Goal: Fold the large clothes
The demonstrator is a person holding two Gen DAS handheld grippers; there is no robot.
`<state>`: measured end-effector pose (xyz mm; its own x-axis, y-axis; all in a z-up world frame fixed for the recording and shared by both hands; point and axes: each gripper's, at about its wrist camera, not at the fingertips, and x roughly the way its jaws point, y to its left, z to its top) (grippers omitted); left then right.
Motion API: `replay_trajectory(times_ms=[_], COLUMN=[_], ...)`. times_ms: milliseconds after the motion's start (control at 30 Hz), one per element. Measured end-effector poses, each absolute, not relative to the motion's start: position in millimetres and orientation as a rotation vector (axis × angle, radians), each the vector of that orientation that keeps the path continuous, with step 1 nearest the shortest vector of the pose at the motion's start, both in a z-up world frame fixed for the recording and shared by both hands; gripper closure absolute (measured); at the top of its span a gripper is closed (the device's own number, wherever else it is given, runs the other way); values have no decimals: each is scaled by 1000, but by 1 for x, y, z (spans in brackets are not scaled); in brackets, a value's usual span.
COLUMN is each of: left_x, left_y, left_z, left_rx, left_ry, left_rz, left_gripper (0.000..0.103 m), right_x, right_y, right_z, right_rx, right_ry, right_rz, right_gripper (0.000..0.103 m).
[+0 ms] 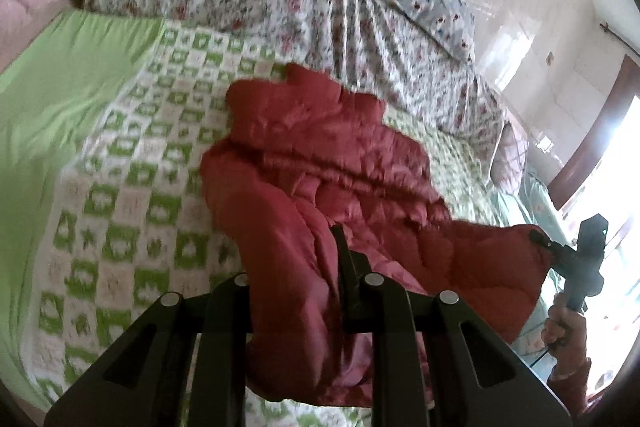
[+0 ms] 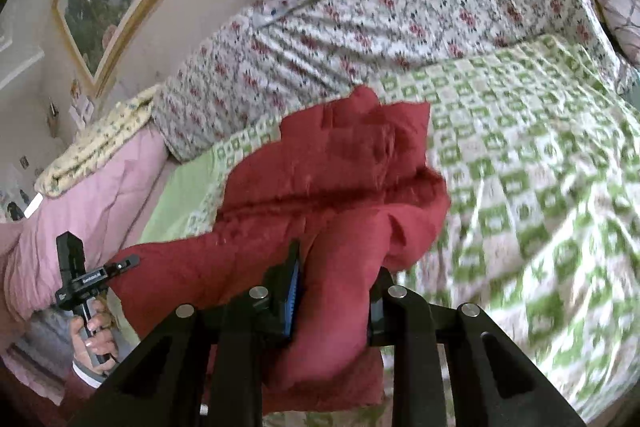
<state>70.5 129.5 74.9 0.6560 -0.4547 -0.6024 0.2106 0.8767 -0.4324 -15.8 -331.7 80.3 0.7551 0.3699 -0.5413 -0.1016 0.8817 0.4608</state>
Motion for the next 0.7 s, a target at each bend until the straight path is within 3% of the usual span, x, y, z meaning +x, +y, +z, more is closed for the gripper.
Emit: replay_trajectory(times_ms=[700], left_x=[214], left_y=[115], left_z=[122], left_rx=[-388], left_ry=[736], left_rz=[-310], left_gripper=[85], right_x=[121], right_y=[-370], right_z=[104], right_rx=[530], right_ry=[582], right_rz=[213], right_gripper=[79])
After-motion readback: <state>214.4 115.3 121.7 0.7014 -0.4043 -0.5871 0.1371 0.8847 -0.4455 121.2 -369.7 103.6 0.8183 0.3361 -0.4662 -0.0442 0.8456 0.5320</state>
